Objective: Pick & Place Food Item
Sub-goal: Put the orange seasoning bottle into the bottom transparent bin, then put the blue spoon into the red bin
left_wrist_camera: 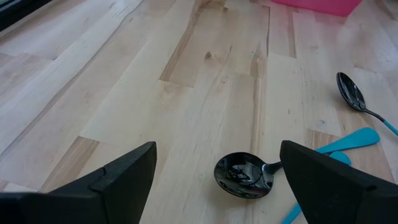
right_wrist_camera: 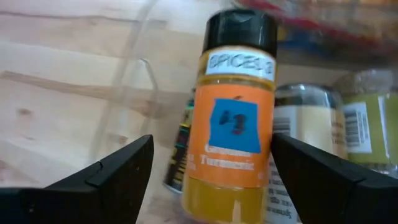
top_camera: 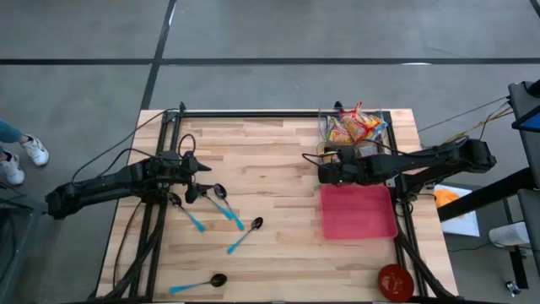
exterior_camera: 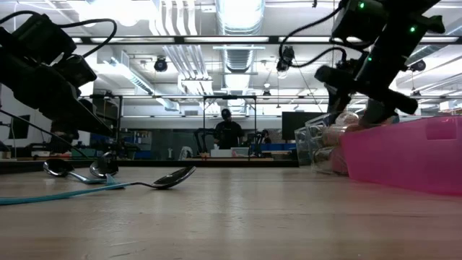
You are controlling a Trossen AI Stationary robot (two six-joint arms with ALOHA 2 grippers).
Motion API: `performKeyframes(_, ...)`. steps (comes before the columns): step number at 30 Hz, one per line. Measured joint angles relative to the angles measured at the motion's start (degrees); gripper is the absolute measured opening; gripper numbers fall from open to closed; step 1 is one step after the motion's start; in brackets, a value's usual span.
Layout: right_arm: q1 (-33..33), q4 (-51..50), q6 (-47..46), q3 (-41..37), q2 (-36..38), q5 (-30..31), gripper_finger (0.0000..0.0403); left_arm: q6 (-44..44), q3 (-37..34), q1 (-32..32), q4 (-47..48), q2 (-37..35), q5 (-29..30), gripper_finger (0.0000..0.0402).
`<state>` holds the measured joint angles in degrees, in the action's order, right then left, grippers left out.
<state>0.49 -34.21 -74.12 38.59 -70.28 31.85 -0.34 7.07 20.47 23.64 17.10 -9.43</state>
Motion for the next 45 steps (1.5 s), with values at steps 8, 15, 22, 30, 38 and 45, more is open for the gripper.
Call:
performKeyframes(8, 0.0, -0.1, 3.94, 2.71, 0.85, 1.4, 0.032, -0.01, 0.0, 0.01, 0.02, -0.01, 0.01, 0.0345)
performKeyframes(15, 0.68, 1.28, 8.63, 4.91, 0.85, 1.94, 0.032, 0.0, 0.0, 0.01, 0.0, -0.01, 0.0, 0.0345)
performKeyframes(22, 4.88, 6.19, 14.5, 5.85, 0.85, 6.61, 0.032, 0.0, 0.0, 0.01, 0.01, 0.0, 0.01, 0.0345)
performKeyframes(30, 9.63, 15.9, 28.56, 5.85, 0.3, 6.79, 0.032, 0.0, 0.0, 0.02, 0.02, 0.0, 0.02, 0.0345)
performKeyframes(38, 11.35, 24.88, 45.41, 5.83, -4.8, -3.06, 0.032, 0.0, 0.0, 0.0, 0.02, 0.0, 0.0, 0.0345)
performKeyframes(45, 11.31, 38.95, 60.56, 5.81, -13.39, -8.73, 0.032, -0.01, 0.0, 0.02, 0.02, 0.0, 0.01, 0.0345)
